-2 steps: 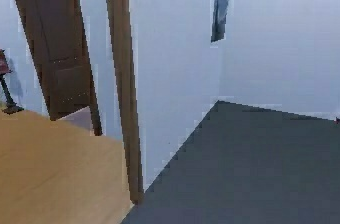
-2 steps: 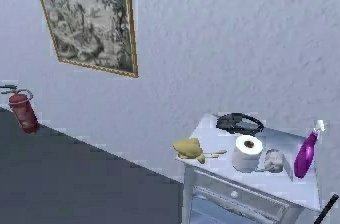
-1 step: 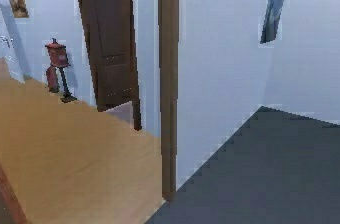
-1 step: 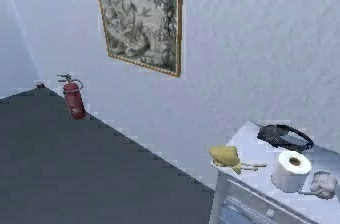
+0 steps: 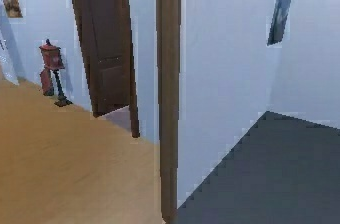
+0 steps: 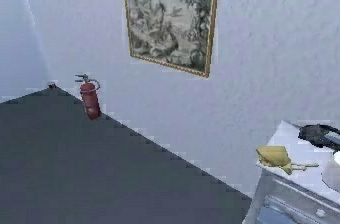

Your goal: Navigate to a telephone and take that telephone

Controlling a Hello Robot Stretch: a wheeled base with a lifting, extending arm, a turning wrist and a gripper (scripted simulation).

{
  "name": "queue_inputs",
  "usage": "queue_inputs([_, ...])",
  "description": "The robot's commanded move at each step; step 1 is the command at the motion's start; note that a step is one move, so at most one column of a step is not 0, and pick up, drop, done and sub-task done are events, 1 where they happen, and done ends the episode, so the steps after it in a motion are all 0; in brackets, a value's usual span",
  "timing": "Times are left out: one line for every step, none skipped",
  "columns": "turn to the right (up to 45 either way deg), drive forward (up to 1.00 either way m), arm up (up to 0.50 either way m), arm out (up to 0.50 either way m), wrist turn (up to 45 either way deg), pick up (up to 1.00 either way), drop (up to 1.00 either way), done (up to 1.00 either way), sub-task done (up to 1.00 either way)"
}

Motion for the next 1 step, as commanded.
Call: queue_inputs([-21.0,0.0,0.0,0.0,0.0,0.0,0.0,0.0,0.0])
